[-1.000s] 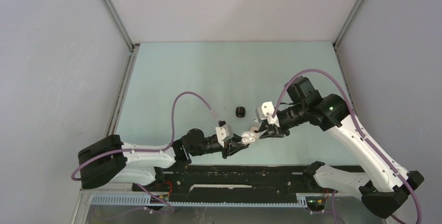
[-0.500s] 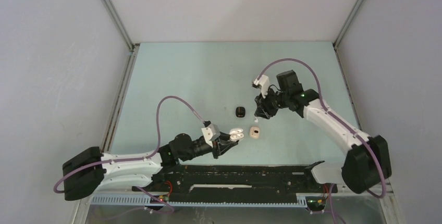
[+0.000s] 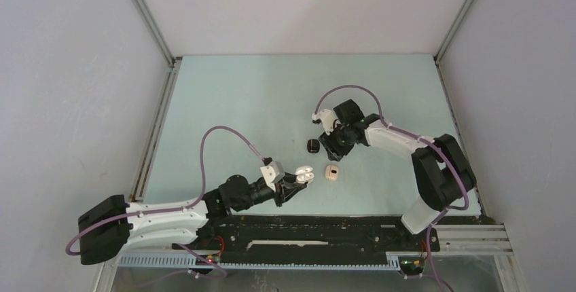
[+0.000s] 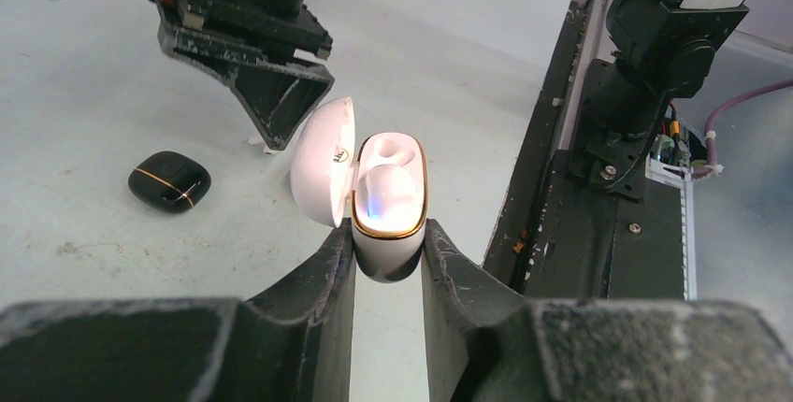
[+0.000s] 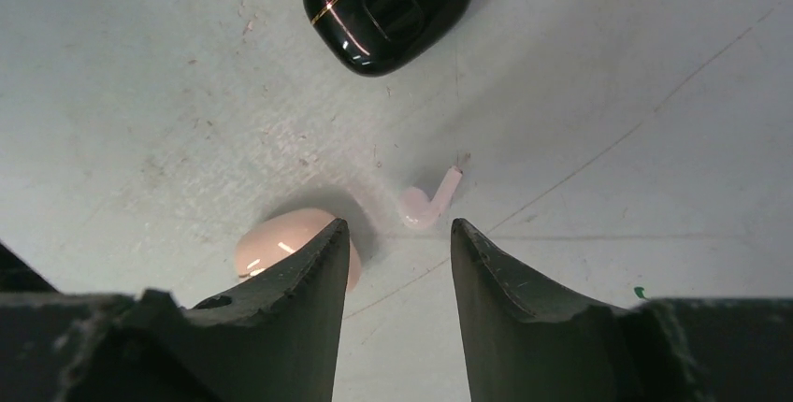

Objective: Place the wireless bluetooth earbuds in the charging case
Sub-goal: Pick up the earbud from the center of the board.

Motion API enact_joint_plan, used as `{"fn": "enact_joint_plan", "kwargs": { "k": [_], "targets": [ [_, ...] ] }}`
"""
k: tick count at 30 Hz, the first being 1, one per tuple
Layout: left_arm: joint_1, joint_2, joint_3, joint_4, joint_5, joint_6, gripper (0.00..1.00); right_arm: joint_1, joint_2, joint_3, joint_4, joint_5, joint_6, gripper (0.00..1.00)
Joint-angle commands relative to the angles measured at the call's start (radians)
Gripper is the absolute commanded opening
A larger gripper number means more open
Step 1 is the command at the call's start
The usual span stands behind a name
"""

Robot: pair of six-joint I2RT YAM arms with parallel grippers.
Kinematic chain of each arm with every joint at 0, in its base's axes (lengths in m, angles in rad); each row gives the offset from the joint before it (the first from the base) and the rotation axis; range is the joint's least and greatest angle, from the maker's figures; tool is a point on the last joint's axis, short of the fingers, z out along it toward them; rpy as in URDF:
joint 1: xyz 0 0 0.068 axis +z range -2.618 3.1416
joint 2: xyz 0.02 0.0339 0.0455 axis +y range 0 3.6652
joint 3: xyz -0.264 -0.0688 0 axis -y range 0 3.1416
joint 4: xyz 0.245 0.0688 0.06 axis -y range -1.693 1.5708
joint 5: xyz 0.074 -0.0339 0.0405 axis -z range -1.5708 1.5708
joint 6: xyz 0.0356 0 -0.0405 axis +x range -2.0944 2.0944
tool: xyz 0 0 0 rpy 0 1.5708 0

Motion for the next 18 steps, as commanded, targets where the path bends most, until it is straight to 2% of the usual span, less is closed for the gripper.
{"fn": "enact_joint_plan", "kwargs": {
  "k": [1, 7, 18],
  "targets": [
    [-0.003, 0.000, 0.003, 0.028, -0.017, -0.004, 0.00, 0.038, 0.048, 0.057, 0.017, 0.106, -0.010, 0.48],
    [-0.003, 0.002, 0.004, 0.028, -0.017, -0.002, 0.00, 0.050, 0.098, 0.070, 0.008, 0.136, -0.015, 0.47],
    [-0.003, 0.008, 0.004, 0.028, -0.017, -0.001, 0.00, 0.046, 0.142, 0.081, -0.011, 0.141, -0.026, 0.38]
  ]
}}
